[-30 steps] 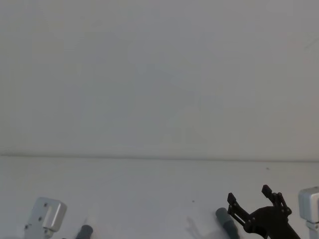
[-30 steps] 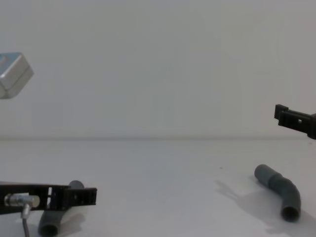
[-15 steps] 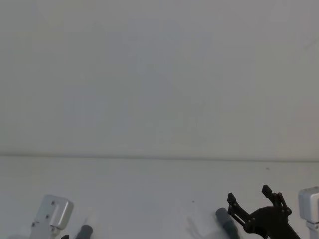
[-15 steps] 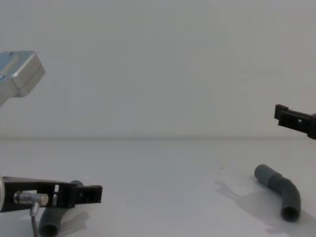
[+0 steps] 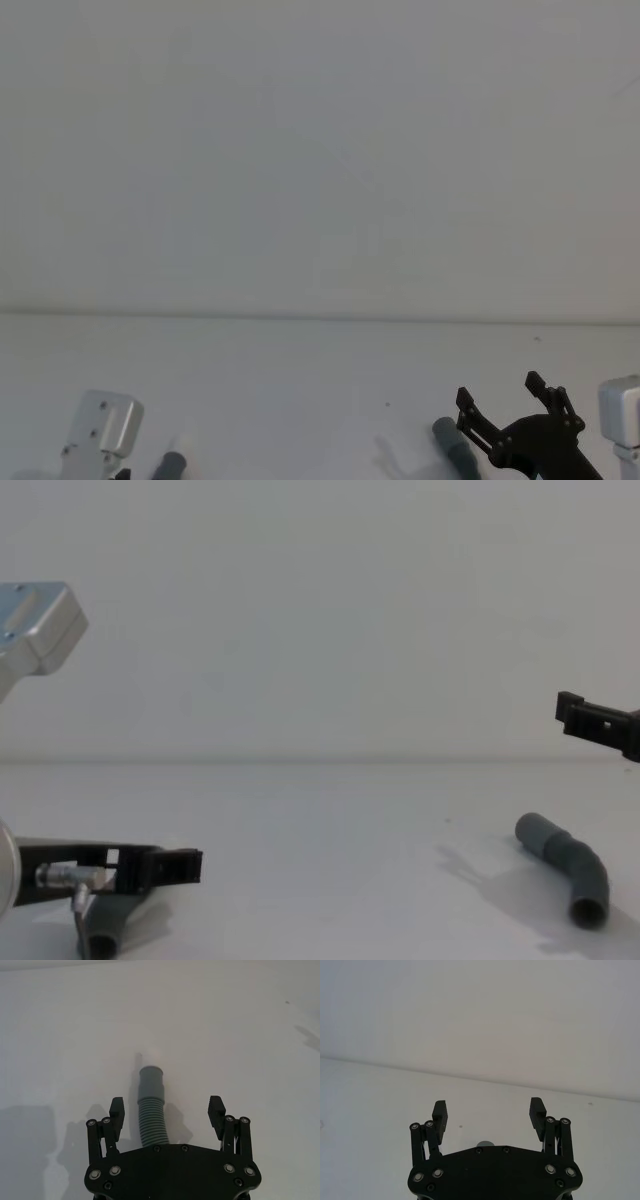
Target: Use both hands to pick up one end of the pipe from the table, align the ends, and insert them.
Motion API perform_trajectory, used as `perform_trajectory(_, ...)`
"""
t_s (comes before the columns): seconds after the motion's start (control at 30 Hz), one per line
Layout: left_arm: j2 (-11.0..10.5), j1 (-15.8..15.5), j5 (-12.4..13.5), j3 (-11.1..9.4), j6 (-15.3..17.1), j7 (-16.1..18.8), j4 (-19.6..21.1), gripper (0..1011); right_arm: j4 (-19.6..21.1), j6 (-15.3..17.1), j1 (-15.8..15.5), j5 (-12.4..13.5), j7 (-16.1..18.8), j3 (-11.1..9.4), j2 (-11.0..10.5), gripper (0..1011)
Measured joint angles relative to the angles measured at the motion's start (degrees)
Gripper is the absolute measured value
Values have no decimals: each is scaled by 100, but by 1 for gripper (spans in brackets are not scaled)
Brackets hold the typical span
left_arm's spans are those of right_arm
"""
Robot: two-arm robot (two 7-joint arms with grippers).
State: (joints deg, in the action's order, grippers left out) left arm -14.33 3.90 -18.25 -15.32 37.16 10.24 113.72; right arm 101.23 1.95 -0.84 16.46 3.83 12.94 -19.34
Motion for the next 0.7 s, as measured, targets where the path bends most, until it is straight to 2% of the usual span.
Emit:
perform_trajectory(0.37, 120, -30, 38, 115, -50, 72, -77, 1001, 0, 0, 0, 0, 0, 0, 0, 1000)
perform_trajectory(0.7, 41, -166, 6, 215, 65, -118, -157, 1001, 0, 0, 0, 0, 0, 0, 0, 1000)
